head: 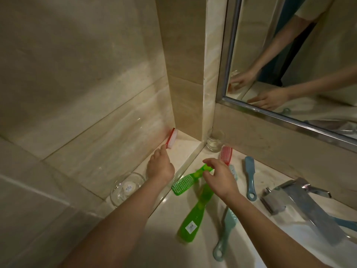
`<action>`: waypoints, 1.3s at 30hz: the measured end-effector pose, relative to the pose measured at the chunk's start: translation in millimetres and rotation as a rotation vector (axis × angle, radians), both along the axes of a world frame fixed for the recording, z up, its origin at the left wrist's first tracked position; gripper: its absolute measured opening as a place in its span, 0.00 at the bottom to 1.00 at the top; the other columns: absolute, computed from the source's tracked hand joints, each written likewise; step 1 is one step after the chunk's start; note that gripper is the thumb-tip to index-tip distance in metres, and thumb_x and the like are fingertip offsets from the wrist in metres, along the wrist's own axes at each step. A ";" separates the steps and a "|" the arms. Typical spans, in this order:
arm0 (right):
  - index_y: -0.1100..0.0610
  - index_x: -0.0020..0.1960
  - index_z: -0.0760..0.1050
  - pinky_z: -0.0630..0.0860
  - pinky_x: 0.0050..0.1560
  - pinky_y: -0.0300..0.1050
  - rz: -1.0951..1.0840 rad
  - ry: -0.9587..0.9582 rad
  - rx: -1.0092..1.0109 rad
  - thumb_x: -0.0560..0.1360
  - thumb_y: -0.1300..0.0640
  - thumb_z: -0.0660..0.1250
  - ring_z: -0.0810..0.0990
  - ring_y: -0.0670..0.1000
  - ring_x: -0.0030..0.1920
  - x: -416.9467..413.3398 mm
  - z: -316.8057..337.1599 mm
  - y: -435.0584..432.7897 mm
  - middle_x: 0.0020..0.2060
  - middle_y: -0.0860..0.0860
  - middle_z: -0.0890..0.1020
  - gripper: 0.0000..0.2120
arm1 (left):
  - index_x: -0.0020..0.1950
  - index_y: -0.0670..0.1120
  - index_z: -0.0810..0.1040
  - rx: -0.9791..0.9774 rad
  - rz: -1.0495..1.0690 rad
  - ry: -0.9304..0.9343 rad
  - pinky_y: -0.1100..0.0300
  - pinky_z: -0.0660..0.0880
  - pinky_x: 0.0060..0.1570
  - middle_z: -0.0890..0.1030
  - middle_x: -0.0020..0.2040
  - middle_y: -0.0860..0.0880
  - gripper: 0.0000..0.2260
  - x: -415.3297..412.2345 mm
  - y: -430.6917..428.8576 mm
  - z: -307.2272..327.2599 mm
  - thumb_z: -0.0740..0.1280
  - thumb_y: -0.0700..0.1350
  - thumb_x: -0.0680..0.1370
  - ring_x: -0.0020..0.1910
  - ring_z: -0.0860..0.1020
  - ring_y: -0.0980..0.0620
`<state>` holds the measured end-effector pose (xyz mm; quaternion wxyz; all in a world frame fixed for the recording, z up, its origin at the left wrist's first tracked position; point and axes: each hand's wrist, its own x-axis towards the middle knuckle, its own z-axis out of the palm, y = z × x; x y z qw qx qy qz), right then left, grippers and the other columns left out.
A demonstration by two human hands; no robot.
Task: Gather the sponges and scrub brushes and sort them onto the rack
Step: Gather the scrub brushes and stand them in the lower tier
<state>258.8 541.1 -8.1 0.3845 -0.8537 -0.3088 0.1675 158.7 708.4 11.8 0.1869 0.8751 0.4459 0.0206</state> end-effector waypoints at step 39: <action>0.59 0.52 0.74 0.76 0.28 0.43 -0.563 0.668 0.310 0.69 0.75 0.57 0.79 0.49 0.28 -18.0 -7.0 -40.4 0.33 0.53 0.79 0.18 | 0.45 0.54 0.75 -0.713 0.164 -0.664 0.63 0.69 0.24 0.76 0.32 0.51 0.08 -7.9 -122.4 -26.3 0.59 0.44 0.80 0.24 0.73 0.60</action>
